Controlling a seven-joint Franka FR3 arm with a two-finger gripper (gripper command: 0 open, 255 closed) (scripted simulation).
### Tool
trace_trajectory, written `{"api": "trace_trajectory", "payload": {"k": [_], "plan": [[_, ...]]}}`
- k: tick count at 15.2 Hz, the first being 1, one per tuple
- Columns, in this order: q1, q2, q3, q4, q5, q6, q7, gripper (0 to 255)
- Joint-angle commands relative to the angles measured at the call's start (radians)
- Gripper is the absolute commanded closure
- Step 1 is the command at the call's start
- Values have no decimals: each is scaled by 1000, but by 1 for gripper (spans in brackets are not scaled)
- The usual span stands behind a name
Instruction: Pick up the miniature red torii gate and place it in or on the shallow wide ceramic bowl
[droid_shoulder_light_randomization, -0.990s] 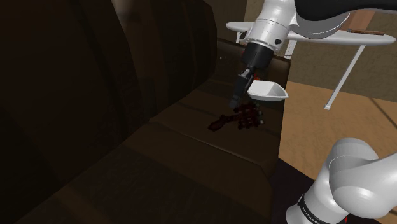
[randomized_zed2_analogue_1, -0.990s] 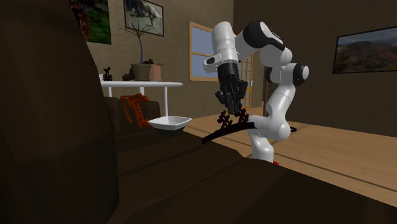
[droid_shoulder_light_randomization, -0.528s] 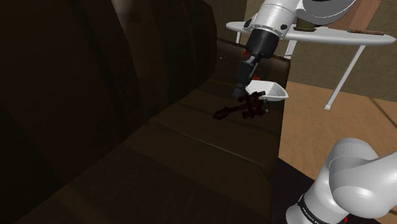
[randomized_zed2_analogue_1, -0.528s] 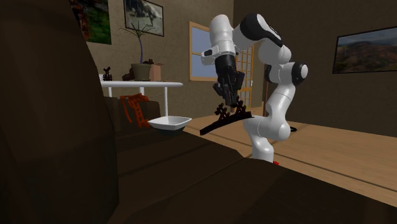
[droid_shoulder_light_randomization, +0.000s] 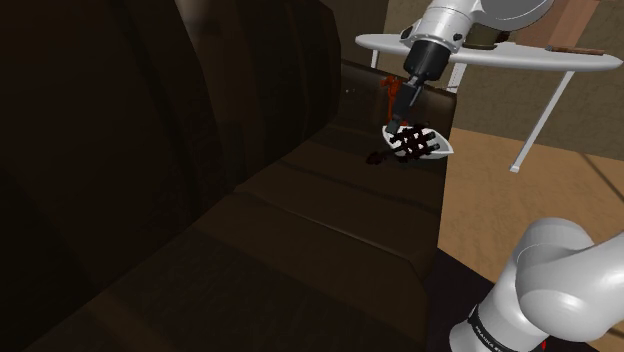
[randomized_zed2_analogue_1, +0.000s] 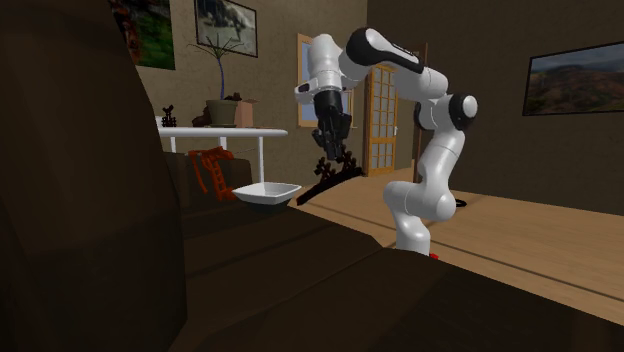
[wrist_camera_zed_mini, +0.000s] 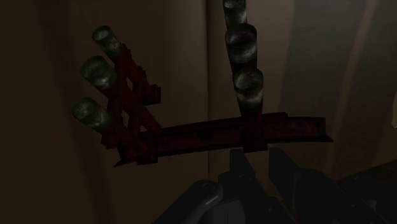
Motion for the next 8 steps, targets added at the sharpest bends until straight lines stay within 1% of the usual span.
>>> {"api": "trace_trajectory", "payload": {"k": [1,8], "plan": [[-12,13,-49,20,-25,-24,-51,255],[-30,126,-211,151,-84,-91,-216,255]]}}
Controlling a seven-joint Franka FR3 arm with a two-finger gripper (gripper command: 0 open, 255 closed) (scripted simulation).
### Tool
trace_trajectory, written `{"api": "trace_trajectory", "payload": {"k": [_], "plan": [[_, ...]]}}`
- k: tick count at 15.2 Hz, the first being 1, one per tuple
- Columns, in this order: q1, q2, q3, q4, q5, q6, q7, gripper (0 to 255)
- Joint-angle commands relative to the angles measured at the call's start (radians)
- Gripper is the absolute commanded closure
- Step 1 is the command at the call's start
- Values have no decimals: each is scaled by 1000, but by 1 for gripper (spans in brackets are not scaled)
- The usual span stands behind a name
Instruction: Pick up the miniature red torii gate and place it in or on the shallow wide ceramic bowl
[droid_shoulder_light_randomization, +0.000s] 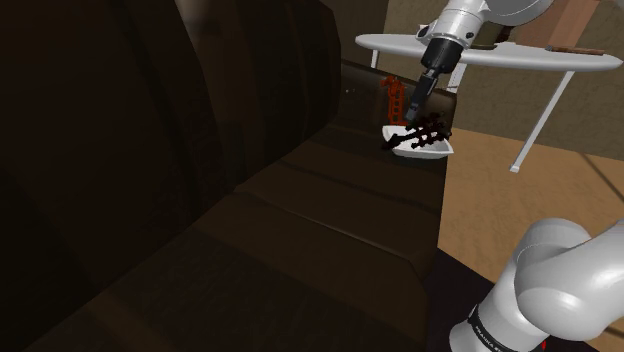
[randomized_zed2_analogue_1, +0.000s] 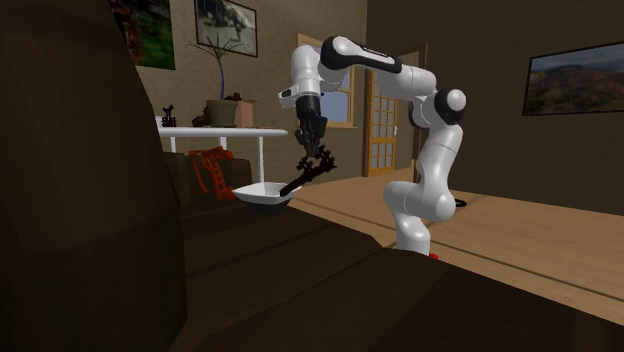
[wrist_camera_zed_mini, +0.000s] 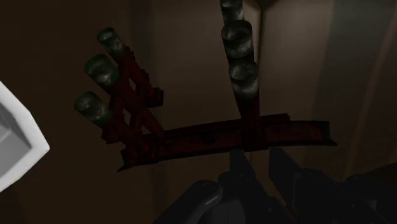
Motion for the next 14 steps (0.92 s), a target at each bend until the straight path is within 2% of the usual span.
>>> {"api": "trace_trajectory", "payload": {"k": [1,8,11,14], "plan": [[-3,39,-47,46,-12,-22,-49,255],[-2,222,-228,245,-14,-99,-239,255],[-5,328,-318,352,14,-143,-334,255],[-22,463,-414,479,72,-201,-443,255]]}}
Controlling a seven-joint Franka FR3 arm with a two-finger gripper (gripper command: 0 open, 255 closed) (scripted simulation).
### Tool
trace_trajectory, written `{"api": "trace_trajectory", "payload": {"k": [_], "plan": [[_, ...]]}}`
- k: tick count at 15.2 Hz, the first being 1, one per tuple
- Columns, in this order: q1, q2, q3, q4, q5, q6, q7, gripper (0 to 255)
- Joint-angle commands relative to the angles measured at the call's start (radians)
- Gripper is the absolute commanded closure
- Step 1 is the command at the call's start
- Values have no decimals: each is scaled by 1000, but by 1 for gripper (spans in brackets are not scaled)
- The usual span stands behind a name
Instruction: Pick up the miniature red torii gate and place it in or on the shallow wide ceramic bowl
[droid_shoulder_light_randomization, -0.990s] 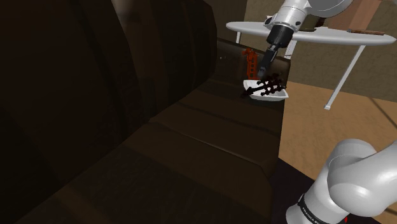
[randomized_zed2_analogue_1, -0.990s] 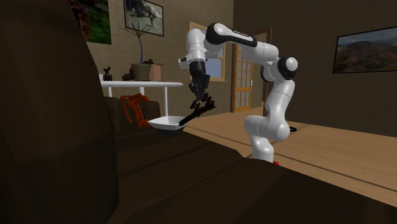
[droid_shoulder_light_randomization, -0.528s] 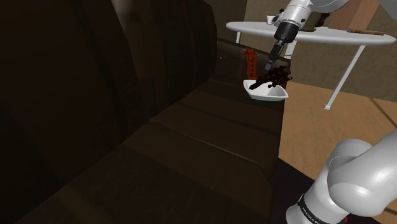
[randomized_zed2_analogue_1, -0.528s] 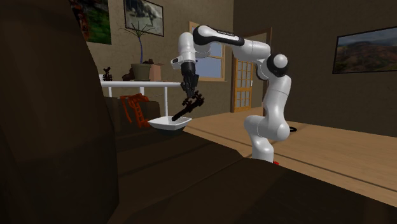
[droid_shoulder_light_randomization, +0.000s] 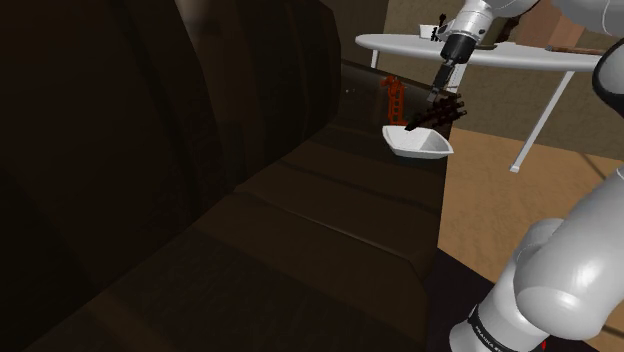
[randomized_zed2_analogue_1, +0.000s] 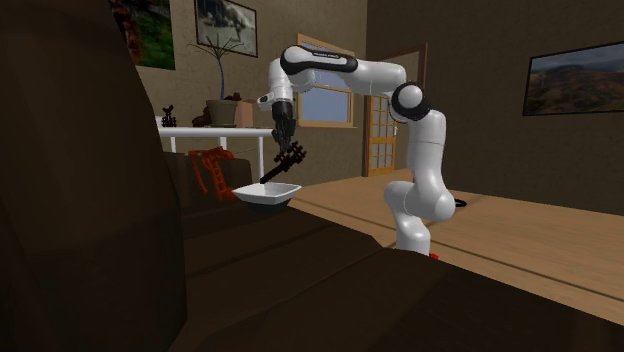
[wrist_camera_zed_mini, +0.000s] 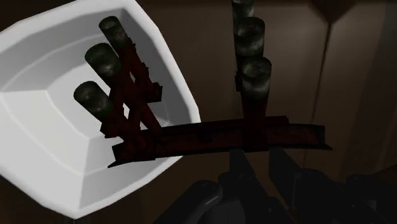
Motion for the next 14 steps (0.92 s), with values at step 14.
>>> {"api": "trace_trajectory", "payload": {"k": [14], "plan": [[-51,174,-107,25,75,42,-191,255]]}}
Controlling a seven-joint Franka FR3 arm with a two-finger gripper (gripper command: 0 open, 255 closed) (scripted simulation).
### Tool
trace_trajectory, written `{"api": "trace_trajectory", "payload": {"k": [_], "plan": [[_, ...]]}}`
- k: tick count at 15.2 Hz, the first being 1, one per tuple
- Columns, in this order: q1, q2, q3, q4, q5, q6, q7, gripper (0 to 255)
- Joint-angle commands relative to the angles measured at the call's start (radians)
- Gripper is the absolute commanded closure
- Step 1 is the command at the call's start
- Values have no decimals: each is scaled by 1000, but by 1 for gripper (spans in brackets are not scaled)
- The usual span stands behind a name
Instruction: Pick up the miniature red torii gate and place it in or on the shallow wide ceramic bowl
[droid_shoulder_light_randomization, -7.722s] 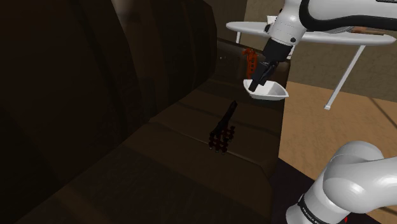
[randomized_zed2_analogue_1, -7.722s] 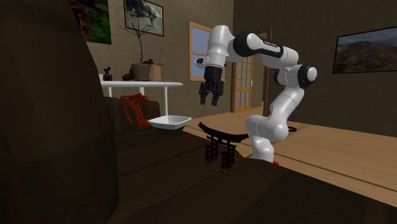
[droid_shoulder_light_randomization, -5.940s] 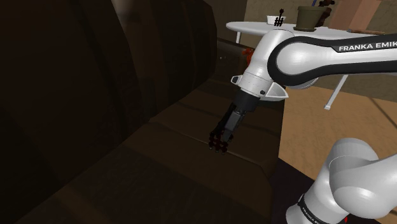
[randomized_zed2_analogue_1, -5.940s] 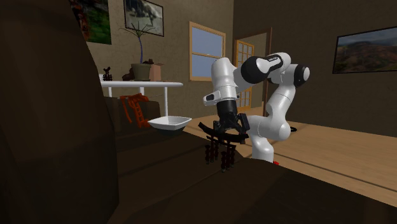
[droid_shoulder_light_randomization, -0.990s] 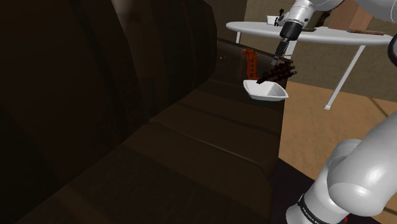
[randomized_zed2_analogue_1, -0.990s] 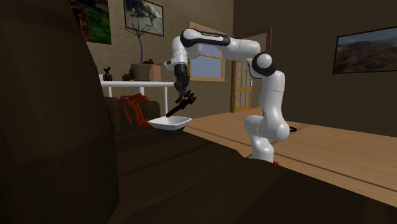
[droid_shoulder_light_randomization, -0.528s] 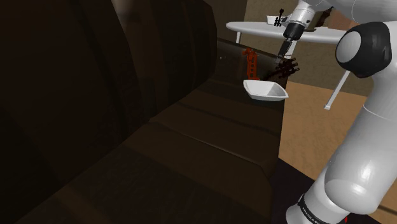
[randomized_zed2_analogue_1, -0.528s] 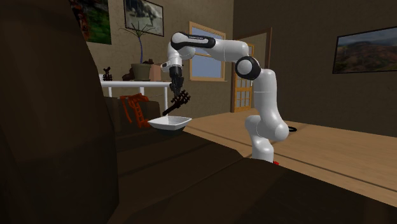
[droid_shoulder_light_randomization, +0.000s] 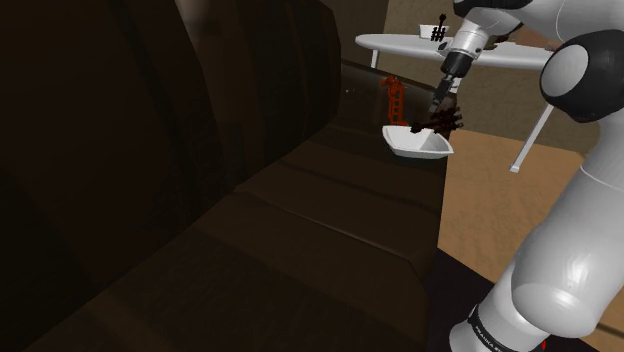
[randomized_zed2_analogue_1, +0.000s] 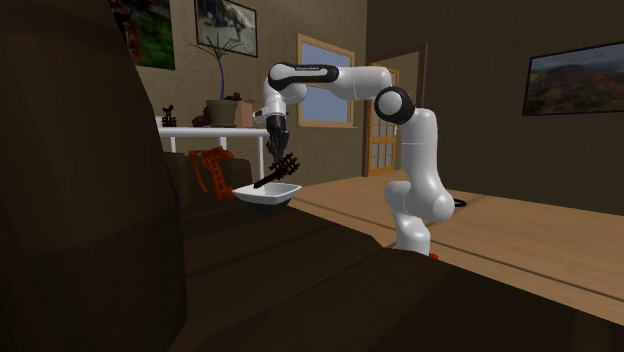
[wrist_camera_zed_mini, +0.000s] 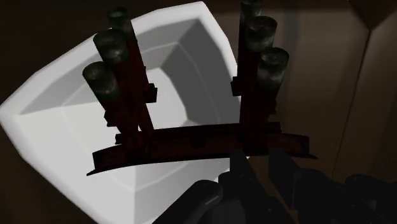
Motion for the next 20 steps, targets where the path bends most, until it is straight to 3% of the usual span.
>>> {"api": "trace_trajectory", "payload": {"k": [1,5,13,14,19,20], "plan": [[4,-10,3,-34,-8,29,-2,255],[11,-27,9,-107,-22,92,-10,255],[10,-27,10,-107,-22,92,-10,255],[8,-24,8,-109,-21,94,-15,0],[10,-27,10,-107,-22,92,-10,0],[-1,-2,-1,-55,-6,51,-21,0]]}}
